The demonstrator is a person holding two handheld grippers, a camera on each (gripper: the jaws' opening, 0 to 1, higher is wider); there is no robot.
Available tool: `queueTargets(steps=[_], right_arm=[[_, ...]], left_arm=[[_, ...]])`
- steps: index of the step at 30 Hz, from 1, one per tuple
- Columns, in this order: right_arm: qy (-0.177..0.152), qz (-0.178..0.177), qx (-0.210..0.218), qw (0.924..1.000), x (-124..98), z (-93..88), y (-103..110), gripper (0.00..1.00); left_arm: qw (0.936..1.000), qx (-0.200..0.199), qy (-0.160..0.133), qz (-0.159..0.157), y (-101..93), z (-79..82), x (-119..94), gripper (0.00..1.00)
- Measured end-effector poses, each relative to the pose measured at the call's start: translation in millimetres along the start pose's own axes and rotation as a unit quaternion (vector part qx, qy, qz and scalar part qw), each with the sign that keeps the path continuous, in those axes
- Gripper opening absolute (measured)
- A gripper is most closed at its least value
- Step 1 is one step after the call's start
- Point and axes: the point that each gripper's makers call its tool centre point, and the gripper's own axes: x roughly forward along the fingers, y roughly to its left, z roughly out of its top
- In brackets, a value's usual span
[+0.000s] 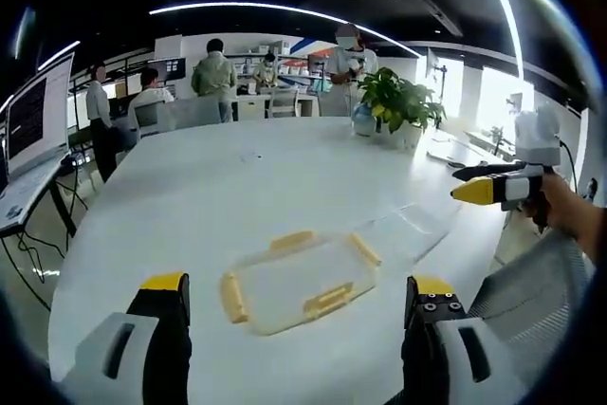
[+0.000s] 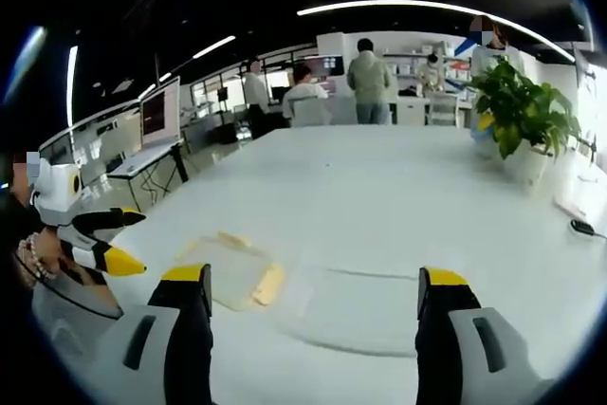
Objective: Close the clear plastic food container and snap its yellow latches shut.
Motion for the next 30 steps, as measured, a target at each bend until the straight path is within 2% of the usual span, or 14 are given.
queueTargets(steps=[2,3,7,9,13,20,27,30], right_arm=[[0.014,0.004,-0.008,0.9999,1.5,-4.2,2.7,0.89],[0.015,0.006,-0.011,0.9998,2.2,-4.7,4.4,0.89],[0.015,0.014,-0.020,0.9996,3.2,-3.3,8.8,0.88],[0.021,0.018,-0.023,0.9993,3.5,-5.0,11.5,0.87],[0.017,0.025,-0.023,0.9993,3.7,-2.8,14.4,0.87],[0.022,0.038,-0.025,0.9987,5.2,-2.5,20.0,0.85],[0.024,0.036,-0.050,0.9978,9.0,5.2,18.1,0.83],[0.022,0.058,-0.061,0.9962,11.4,12.2,24.4,0.81]], left_arm=[[1.0000,-0.007,-0.003,0.005,3.1,2.7,-1.8,0.92],[0.9998,-0.014,-0.015,0.005,5.7,7.3,-3.5,0.92],[0.9994,-0.032,-0.013,0.001,10.1,9.8,-5.5,0.91],[0.9990,-0.035,-0.027,0.004,12.0,16.5,-8.3,0.91],[0.9994,-0.019,-0.027,0.011,19.4,22.4,-11.0,0.91],[0.9991,0.000,-0.042,0.002,38.6,39.6,-12.9,0.90],[0.9994,0.020,-0.028,-0.004,52.0,38.6,-7.5,0.88],[0.9993,0.032,-0.017,-0.011,54.7,34.3,-3.9,0.86]])
